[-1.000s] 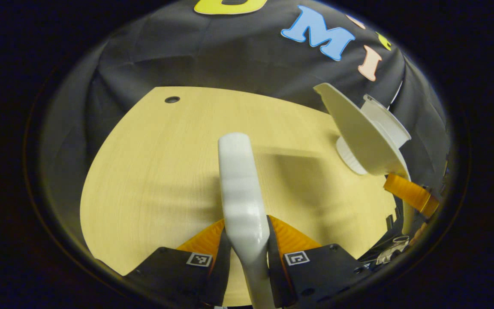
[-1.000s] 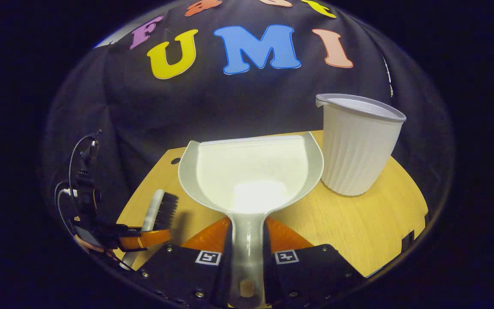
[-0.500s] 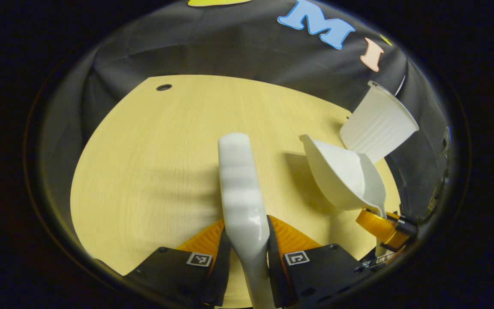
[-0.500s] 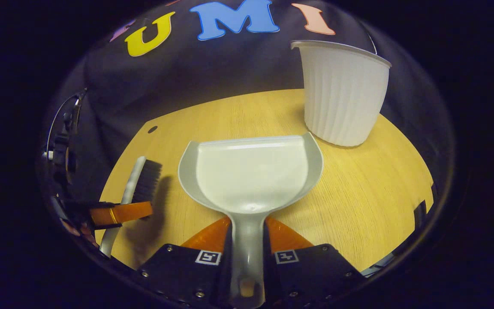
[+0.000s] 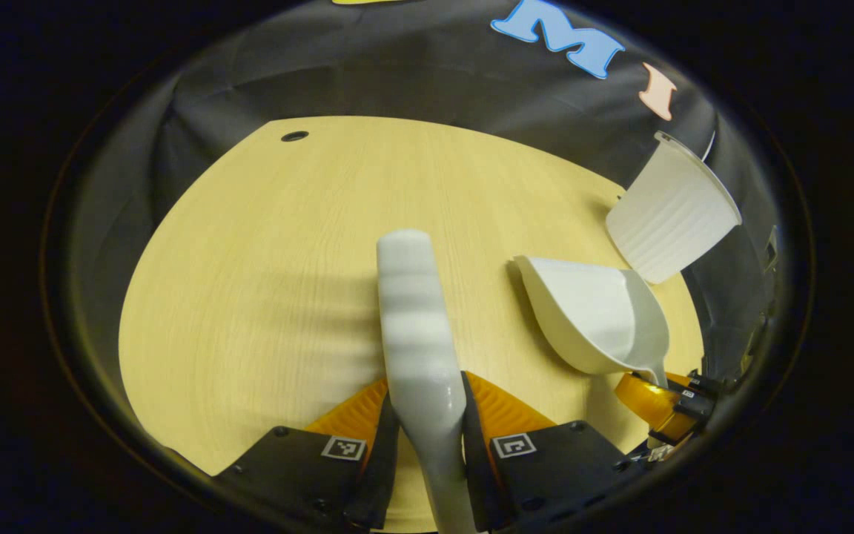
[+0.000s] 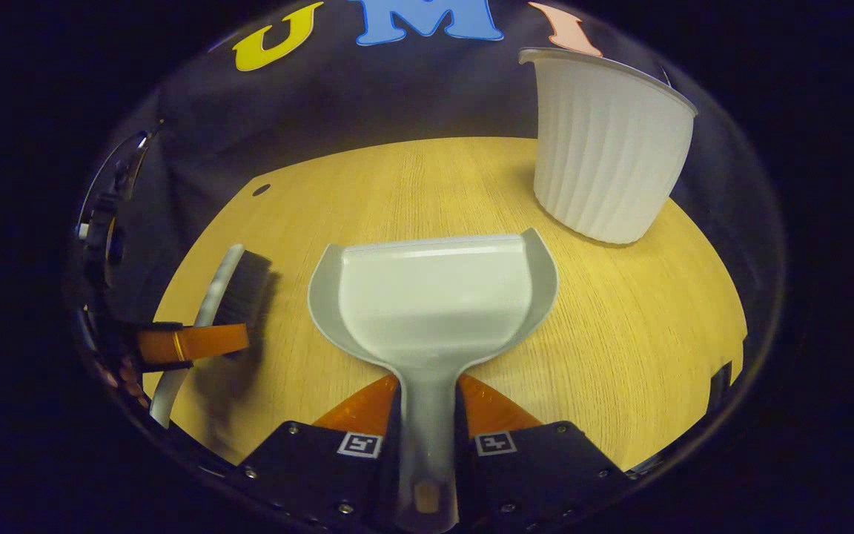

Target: Pick up the small broom and dustpan from the desktop, sweep the trash into the dustpan with the broom, and then empty the trash into the garbage bin.

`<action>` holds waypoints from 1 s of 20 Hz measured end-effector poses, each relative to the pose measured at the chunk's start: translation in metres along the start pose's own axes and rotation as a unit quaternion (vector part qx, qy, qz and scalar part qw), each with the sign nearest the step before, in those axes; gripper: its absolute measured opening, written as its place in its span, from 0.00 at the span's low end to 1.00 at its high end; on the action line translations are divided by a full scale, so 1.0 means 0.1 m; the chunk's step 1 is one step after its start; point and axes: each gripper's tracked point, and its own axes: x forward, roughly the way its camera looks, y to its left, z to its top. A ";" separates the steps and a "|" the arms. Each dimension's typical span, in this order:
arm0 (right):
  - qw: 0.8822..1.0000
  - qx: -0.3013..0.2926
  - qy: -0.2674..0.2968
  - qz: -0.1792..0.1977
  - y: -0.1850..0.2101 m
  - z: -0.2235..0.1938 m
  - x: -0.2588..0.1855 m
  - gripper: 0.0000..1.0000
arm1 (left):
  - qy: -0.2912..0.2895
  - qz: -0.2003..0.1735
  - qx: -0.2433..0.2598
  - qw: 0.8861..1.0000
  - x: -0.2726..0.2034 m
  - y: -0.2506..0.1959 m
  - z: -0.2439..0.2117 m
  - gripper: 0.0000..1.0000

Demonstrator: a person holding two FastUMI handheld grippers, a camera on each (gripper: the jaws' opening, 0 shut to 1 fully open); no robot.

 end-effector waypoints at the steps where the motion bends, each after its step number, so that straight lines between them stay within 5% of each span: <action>1: 1.000 -0.001 0.003 0.000 0.00 0.00 0.00 0.31 | 0.002 0.002 -0.001 1.000 -0.02 0.00 -0.03 0.46; 11: 1.000 -0.006 0.010 0.029 0.01 0.00 -0.03 0.39 | -0.003 0.038 0.015 0.999 -0.12 0.13 -0.12 0.55; 14: 0.999 -0.017 -0.003 0.033 -0.06 0.08 -0.16 0.63 | -0.014 0.048 0.018 0.999 -0.23 0.16 -0.06 0.66; 16: 0.999 -0.025 -0.019 0.044 -0.06 0.17 -0.27 0.68 | -0.026 0.059 0.020 0.998 -0.31 0.20 -0.04 0.72; 18: 0.997 -0.037 -0.038 0.047 -0.08 0.26 -0.38 0.92 | -0.040 0.065 0.017 0.997 -0.39 0.20 0.00 0.77; 20: 0.996 -0.045 -0.055 0.061 -0.06 0.34 -0.51 0.89 | -0.043 0.062 0.017 0.997 -0.41 0.16 -0.02 0.84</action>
